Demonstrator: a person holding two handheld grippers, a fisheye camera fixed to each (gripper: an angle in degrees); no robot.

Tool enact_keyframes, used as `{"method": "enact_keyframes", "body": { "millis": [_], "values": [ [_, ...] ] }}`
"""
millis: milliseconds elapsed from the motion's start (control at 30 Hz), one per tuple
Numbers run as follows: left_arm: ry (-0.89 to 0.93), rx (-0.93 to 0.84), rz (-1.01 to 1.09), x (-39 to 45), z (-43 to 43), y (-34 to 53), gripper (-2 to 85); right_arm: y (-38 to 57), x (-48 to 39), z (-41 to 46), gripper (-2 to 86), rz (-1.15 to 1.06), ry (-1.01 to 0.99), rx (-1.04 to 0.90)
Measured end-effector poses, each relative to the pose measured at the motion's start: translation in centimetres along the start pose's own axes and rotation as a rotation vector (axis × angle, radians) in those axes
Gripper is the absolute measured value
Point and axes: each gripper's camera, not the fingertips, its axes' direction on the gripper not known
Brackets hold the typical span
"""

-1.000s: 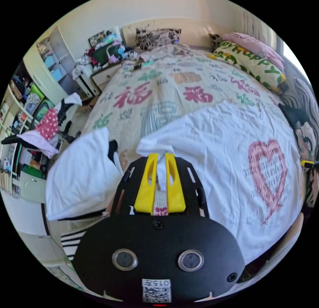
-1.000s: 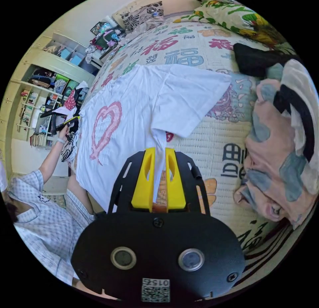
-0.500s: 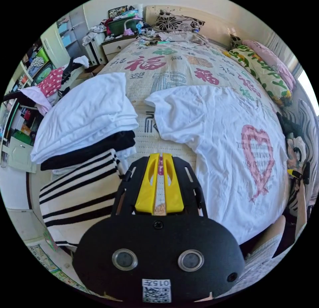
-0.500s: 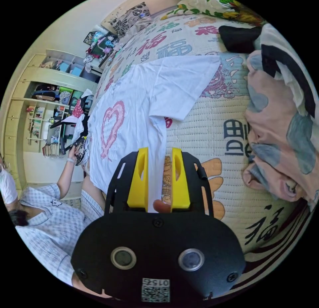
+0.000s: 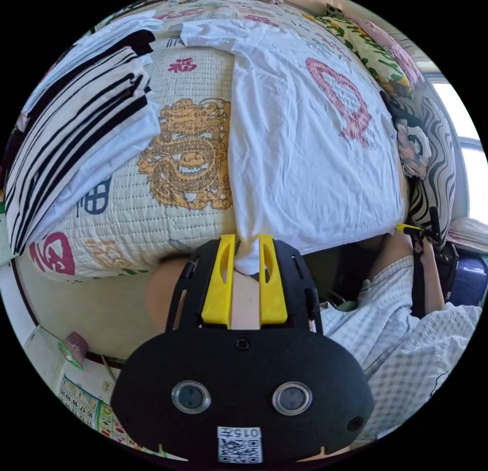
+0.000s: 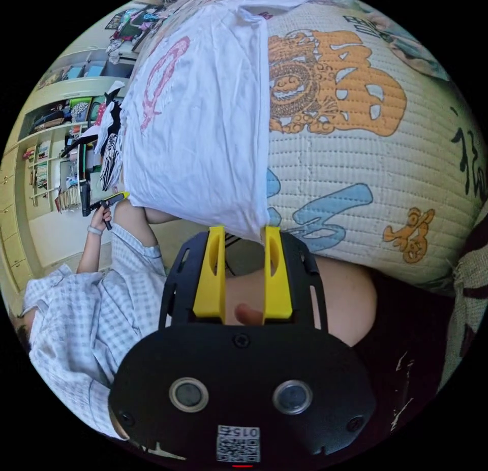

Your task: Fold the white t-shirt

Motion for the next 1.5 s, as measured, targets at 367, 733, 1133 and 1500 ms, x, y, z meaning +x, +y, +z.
{"method": "enact_keyframes", "body": {
  "millis": [367,733,1133,1500],
  "values": [
    [0.024,0.014,-0.025,0.9,0.8,3.5,0.5,5.0,-1.7,2.1,0.4,0.017,0.151,0.085],
    [-0.128,-0.011,0.003,5.4,2.9,8.5,-0.5,9.7,-3.0,5.8,-0.3,0.060,0.204,0.070],
    [-0.176,-0.054,-0.080,9.8,4.9,13.8,-0.7,17.0,-3.9,8.7,-0.5,0.180,0.150,0.188],
    [-0.375,0.552,-0.056,20.3,-2.1,22.6,-0.8,26.7,-12.3,6.5,-0.6,0.185,0.389,0.806]
  ]
}}
